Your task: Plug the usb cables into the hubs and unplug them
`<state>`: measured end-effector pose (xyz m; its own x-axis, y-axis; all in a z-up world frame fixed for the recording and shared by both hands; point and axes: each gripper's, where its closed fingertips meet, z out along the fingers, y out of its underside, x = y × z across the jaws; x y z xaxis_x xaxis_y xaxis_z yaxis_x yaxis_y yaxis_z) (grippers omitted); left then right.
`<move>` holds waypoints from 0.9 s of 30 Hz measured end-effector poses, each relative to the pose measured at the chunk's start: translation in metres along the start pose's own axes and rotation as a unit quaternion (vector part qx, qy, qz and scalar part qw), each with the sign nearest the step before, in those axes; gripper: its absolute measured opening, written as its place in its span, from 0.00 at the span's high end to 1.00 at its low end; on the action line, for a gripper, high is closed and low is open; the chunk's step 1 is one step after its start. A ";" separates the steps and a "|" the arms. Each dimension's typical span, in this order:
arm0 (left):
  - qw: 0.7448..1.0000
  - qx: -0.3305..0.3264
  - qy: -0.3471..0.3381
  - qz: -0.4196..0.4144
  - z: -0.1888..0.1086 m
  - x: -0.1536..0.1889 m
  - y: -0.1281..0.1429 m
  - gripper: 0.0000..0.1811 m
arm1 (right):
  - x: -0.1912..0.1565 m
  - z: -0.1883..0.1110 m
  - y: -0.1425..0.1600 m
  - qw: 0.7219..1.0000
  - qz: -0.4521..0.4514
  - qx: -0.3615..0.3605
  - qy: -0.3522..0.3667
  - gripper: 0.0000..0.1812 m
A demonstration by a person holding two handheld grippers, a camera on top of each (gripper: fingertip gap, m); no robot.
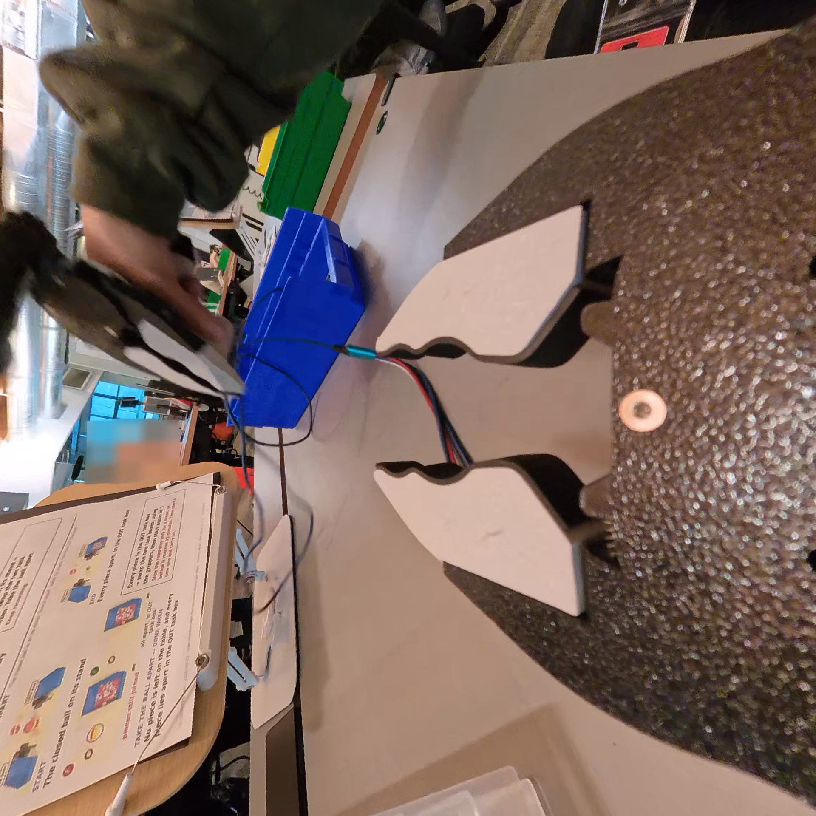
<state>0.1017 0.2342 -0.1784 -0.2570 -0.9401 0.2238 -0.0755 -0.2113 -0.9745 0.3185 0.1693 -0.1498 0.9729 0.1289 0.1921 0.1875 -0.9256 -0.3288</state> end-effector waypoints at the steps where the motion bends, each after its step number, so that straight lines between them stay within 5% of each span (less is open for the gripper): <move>1: 1.000 0.000 0.000 0.002 0.000 0.000 0.000 0.76 | 0.010 -0.023 0.001 0.999 0.003 0.024 0.032 0.99; 8: 1.000 -0.013 -0.001 0.004 0.002 0.001 0.003 0.76 | 0.082 -0.178 0.022 0.973 0.071 0.161 0.151 0.99; 15: 1.000 -0.012 -0.001 0.004 0.002 0.001 0.003 0.77 | 0.170 -0.291 0.056 0.925 0.150 0.209 0.280 0.98; 20: 1.000 -0.018 0.002 0.004 0.003 0.001 0.004 0.77 | 0.193 -0.251 0.105 0.935 0.149 0.125 0.298 0.99; 27: 1.000 -0.008 0.003 0.006 0.001 0.002 0.002 0.81 | 0.146 -0.116 0.157 0.967 0.169 0.072 0.175 0.99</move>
<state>0.1024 0.2315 -0.1798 -0.2643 -0.9409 0.2119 -0.0880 -0.1953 -0.9768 0.4743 0.0021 -0.0664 0.8816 -0.3235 0.3436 -0.0913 -0.8312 -0.5484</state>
